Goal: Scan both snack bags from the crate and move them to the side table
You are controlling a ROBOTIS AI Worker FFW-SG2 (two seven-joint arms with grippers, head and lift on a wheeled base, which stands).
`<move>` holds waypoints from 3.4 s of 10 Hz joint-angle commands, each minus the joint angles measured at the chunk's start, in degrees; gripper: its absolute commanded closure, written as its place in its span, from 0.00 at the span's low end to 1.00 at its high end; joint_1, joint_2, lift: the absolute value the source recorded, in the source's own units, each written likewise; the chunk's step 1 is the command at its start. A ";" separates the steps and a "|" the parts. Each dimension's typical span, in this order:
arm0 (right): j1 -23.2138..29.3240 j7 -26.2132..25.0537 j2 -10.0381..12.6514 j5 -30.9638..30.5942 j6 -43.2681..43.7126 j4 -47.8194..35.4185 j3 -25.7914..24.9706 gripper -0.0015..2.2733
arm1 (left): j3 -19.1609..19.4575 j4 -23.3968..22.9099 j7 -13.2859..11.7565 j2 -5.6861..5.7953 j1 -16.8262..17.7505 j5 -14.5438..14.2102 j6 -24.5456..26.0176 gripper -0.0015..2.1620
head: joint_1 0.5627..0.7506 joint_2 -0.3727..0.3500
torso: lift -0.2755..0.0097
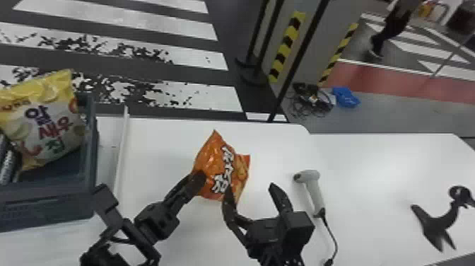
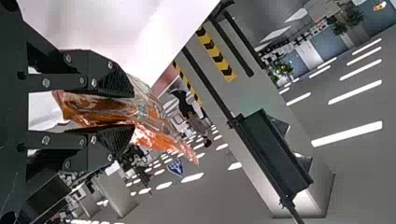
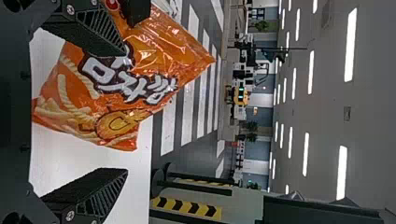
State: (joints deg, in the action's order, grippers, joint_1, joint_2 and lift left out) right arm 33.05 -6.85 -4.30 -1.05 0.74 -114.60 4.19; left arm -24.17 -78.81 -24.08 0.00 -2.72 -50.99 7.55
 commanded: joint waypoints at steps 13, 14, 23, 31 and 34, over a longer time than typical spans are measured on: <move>-2.99 0.87 -0.36 5.44 -5.10 1.84 -3.22 0.04 | 12.66 -50.83 21.01 7.65 -25.49 38.77 12.45 0.01 | 0.70 0.17 | 0.62; -3.87 1.05 -0.36 6.41 -9.14 1.66 -4.37 0.04 | 14.59 -51.97 21.01 8.53 -26.28 38.77 12.45 0.01 | 0.70 0.21 | 0.62; -15.64 21.88 -1.32 28.03 -45.88 5.71 -23.35 0.03 | 25.32 -51.27 16.70 11.95 -30.59 42.29 -4.43 0.02 | 0.70 0.35 | 0.62; -24.78 29.97 -5.10 36.12 -56.60 19.68 -26.51 0.04 | 26.72 -43.45 12.22 12.66 -30.59 36.84 -15.15 0.04 | 0.70 0.36 | 0.62; -27.42 32.95 -5.37 38.40 -60.12 22.84 -26.87 0.30 | 26.72 -41.52 12.04 12.48 -29.88 35.96 -15.50 0.04 | 0.70 0.40 | 0.62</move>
State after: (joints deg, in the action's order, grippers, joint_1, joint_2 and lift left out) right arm 6.24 26.05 -9.62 37.25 -58.87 -92.32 -22.60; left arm 2.55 -120.74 -12.06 12.59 -32.72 -14.90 -7.95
